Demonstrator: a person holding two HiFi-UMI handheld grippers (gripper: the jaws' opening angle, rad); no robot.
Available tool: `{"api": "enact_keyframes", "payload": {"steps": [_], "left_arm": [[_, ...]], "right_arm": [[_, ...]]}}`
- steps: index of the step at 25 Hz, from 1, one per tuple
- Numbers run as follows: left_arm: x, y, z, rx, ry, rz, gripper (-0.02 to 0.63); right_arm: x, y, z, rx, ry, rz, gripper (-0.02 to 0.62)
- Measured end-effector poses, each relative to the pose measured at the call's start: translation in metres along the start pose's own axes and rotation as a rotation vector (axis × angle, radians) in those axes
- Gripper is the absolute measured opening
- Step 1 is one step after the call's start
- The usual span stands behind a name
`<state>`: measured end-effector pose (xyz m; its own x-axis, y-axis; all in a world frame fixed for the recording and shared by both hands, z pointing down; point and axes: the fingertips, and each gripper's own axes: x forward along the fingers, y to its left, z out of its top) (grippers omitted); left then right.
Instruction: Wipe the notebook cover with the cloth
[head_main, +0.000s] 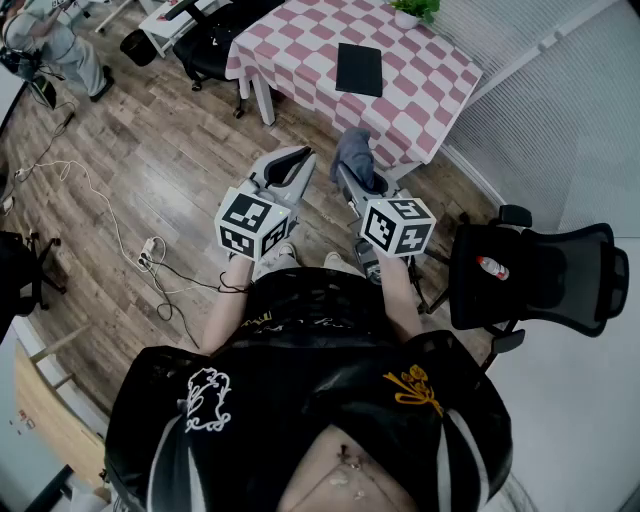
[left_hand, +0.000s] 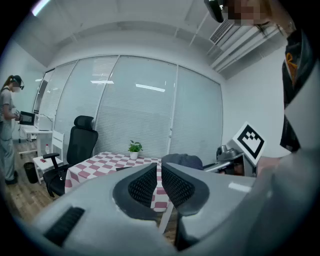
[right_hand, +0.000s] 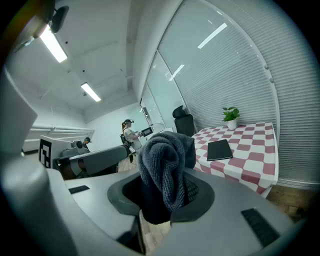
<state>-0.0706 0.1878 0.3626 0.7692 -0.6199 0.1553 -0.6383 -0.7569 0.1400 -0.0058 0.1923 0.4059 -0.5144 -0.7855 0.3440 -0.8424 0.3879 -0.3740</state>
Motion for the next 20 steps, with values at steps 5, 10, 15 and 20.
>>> {"api": "enact_keyframes", "payload": {"steps": [5, 10, 15, 20], "left_arm": [[0.003, 0.004, 0.006, -0.002, -0.018, -0.017, 0.023], [0.003, 0.015, 0.007, 0.002, -0.017, -0.03, 0.023], [0.005, 0.024, 0.002, -0.008, -0.004, -0.057, 0.023], [0.002, 0.035, -0.01, -0.038, 0.014, -0.082, 0.023]], "right_arm": [[0.003, -0.004, 0.004, -0.008, 0.004, -0.024, 0.091], [0.013, -0.004, 0.003, 0.005, 0.004, -0.048, 0.091], [0.018, -0.008, 0.002, 0.059, -0.008, -0.087, 0.091], [0.018, -0.007, -0.003, 0.064, 0.02, -0.138, 0.091]]}}
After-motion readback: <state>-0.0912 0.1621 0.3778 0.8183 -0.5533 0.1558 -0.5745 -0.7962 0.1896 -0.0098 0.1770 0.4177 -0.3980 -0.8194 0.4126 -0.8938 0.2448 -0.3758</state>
